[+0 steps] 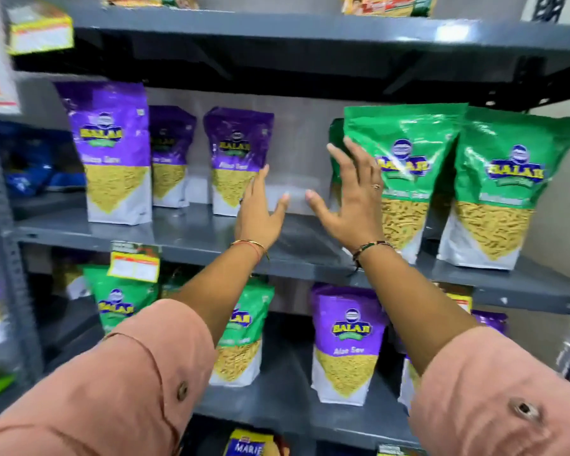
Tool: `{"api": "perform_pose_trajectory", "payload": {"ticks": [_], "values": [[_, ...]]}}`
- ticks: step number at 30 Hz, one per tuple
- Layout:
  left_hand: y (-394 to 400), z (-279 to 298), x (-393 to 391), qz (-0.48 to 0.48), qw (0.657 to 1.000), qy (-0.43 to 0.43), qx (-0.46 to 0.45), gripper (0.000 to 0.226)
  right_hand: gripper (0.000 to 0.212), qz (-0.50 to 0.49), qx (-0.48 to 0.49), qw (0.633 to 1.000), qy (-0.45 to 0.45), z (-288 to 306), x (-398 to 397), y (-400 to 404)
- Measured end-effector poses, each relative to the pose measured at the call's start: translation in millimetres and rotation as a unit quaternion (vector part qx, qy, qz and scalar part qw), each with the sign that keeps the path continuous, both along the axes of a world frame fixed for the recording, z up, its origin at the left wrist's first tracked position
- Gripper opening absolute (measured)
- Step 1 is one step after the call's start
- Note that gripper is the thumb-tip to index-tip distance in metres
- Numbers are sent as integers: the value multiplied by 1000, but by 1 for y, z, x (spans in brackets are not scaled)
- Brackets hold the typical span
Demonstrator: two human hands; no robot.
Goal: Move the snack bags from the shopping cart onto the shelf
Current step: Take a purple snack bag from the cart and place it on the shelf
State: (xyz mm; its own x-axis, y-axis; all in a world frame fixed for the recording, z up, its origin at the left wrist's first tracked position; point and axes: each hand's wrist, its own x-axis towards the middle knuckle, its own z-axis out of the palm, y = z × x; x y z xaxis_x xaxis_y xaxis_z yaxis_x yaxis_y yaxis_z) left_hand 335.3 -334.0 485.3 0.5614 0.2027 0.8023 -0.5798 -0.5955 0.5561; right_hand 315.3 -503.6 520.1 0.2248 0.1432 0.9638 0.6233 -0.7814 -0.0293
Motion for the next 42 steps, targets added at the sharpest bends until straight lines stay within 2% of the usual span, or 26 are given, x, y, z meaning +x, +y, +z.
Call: {"api": "perform_pose_trajectory", "payload": {"ticks": [6, 11, 14, 17, 23, 26, 29, 31, 34, 36, 39, 42], "values": [[138, -36, -54, 131, 991, 16, 13, 56, 65, 143, -54, 983, 105, -47, -10, 134], [258, -102, -128, 266, 961, 73, -3, 55, 72, 270, -133, 929, 214, -115, -36, 252], [318, -145, -182, 336, 932, 134, -22, 55, 77, 336, -166, 881, 291, -166, -66, 318], [367, -199, -241, 394, 897, 192, -58, 56, 83, 398, -208, 812, 373, -223, -104, 375], [404, -324, -355, 467, 817, 295, -165, 58, 92, 436, -327, 674, 499, -343, -174, 445], [400, -385, -400, 471, 772, 326, -277, 65, 99, 413, -405, 597, 557, -410, -198, 469], [367, -434, -426, 460, 731, 271, -426, 83, 99, 375, -471, 519, 606, -470, -209, 485], [343, -465, -435, 414, 700, 278, -510, 102, 97, 352, -514, 487, 612, -504, -210, 495], [315, -502, -452, 321, 666, 339, -582, 135, 95, 327, -558, 456, 611, -545, -210, 509], [307, -525, -458, 270, 650, 362, -612, 148, 97, 318, -594, 436, 597, -567, -212, 519], [307, -556, -459, 262, 634, 404, -605, 123, 100, 316, -633, 402, 581, -595, -216, 533], [314, -581, -458, 266, 622, 438, -592, 113, 98, 330, -650, 381, 568, -618, -219, 545]]}}
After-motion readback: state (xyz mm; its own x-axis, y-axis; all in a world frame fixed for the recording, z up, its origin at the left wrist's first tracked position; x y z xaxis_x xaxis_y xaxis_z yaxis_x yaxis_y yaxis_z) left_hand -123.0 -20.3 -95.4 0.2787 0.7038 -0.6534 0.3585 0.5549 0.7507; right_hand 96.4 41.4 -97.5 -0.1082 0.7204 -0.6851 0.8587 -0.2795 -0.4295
